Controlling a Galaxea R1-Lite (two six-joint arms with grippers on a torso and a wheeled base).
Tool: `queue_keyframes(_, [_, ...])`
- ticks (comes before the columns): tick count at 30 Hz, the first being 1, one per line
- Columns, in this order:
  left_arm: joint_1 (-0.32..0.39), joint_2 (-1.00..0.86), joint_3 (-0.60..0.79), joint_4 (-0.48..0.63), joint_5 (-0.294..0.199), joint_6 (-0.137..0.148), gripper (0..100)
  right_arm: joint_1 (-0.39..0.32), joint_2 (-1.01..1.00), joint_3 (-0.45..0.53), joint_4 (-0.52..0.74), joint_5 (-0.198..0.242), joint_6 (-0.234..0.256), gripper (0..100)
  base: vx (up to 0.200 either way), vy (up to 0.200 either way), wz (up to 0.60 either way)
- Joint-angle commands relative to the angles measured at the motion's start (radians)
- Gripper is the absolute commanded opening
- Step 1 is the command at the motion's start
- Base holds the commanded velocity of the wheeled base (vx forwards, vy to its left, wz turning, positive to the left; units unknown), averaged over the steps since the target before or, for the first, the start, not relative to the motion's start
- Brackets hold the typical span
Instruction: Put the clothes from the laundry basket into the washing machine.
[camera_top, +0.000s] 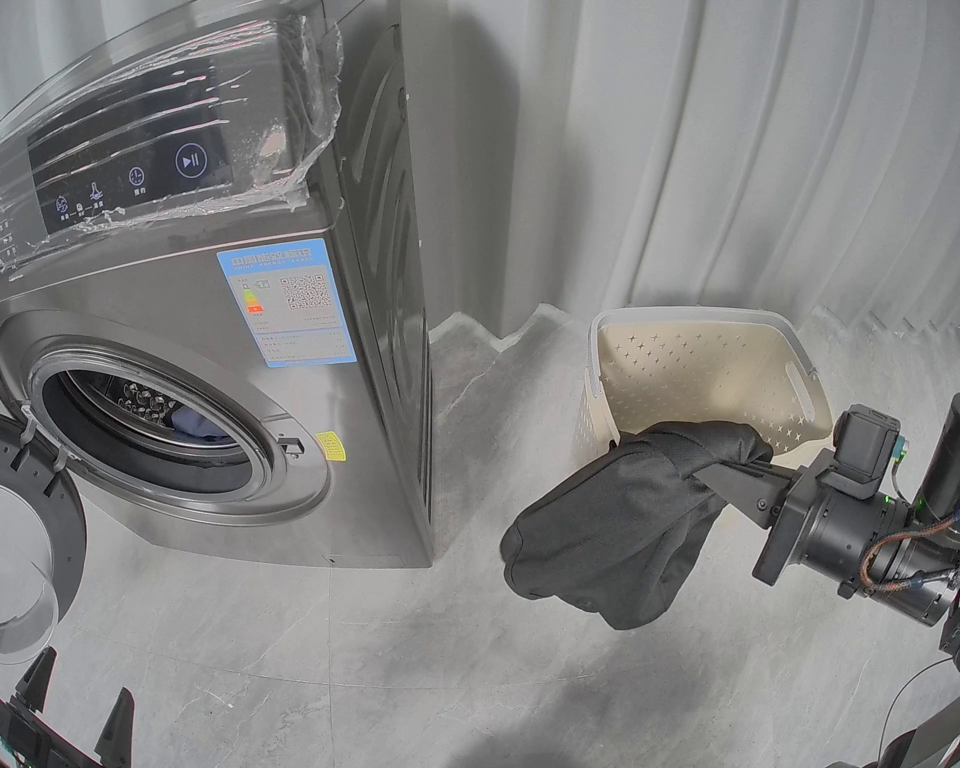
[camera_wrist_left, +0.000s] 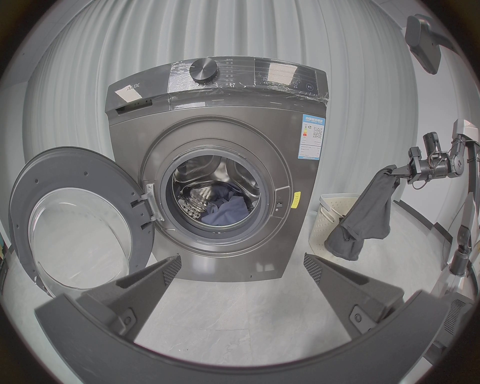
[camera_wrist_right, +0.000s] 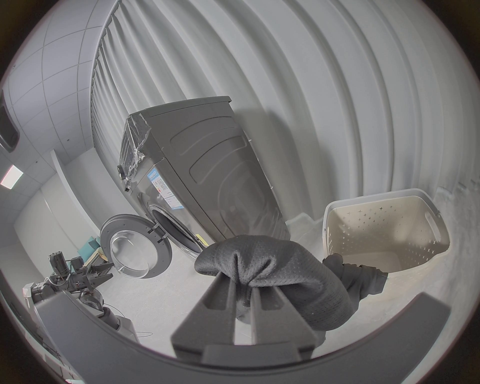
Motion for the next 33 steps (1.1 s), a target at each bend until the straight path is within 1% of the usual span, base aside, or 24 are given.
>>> queue_keyframes(1, [0.000, -0.009, 0.013, 0.000, 0.000, -0.001, 100, 0.001, 0.004, 0.001, 0.000, 0.000, 0.000, 0, -0.200, 0.000, 0.00])
queue_keyframes(8, [0.000, -0.007, 0.013, 0.000, 0.000, 0.000, 100, -0.004, 0.004, 0.001, 0.000, 0.000, -0.002, 0, -0.200, 0.000, 0.00])
queue_keyframes(14, [0.000, -0.009, 0.013, 0.000, 0.001, -0.001, 100, -0.004, 0.004, 0.003, 0.000, 0.000, -0.002, 0, 0.000, 0.000, 0.00])
queue_keyframes(33, [0.000, -0.007, 0.013, 0.001, 0.000, -0.001, 100, -0.008, 0.002, 0.004, 0.000, -0.002, -0.003, 0, 0.000, 0.200, 0.00])
